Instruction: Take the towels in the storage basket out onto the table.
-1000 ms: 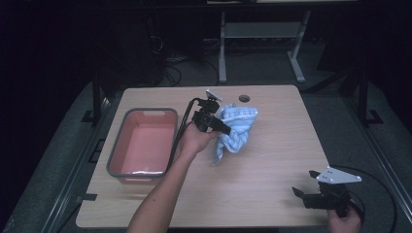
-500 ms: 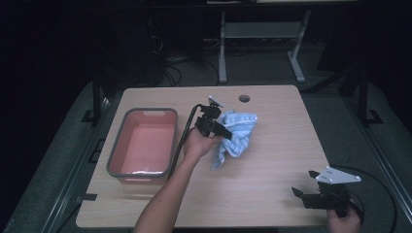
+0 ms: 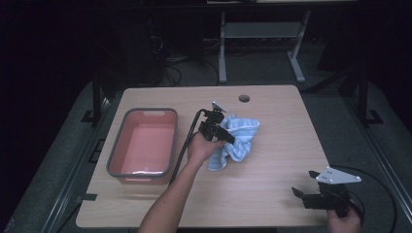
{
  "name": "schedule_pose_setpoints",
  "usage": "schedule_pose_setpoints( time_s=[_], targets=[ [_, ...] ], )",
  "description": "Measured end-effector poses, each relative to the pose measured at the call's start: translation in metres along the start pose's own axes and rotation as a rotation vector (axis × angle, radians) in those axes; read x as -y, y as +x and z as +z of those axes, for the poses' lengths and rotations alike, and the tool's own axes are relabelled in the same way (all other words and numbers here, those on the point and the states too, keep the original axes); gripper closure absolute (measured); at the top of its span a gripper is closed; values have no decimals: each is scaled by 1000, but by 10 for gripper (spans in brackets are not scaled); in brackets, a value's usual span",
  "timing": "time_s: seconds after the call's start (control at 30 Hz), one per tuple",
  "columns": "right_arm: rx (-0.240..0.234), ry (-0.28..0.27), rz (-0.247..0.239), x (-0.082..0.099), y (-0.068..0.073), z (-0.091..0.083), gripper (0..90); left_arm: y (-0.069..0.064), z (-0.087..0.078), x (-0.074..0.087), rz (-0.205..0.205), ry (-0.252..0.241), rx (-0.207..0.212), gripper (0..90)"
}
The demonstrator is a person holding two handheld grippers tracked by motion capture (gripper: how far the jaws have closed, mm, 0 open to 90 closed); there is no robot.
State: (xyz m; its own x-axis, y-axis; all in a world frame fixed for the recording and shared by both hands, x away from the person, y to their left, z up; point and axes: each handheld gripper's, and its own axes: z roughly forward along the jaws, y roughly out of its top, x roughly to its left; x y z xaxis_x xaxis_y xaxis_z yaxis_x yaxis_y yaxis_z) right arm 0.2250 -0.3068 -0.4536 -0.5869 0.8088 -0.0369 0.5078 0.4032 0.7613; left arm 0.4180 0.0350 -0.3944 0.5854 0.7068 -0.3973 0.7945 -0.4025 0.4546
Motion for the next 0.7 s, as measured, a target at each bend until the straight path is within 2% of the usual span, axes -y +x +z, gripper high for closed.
schedule_pose_setpoints(
  time_s=[0.07, 0.3, 0.47, 0.7],
  targets=[
    [0, 0, -2, 0, 0, 0, 137, 0, 4, 2, 2, 13, 10, 621],
    [-2, 3, -2, 0, 0, 1, 137, 0, 13, 5, -7, 7, 12, 597],
    [-1, 3, 2, 0, -1, 1, 137, -1, 20, 8, 7, 24, 12, 565],
    [-2, 7, -2, -1, 2, 1, 137, -5, 23, 11, 12, 26, 13, 481]
  ],
)
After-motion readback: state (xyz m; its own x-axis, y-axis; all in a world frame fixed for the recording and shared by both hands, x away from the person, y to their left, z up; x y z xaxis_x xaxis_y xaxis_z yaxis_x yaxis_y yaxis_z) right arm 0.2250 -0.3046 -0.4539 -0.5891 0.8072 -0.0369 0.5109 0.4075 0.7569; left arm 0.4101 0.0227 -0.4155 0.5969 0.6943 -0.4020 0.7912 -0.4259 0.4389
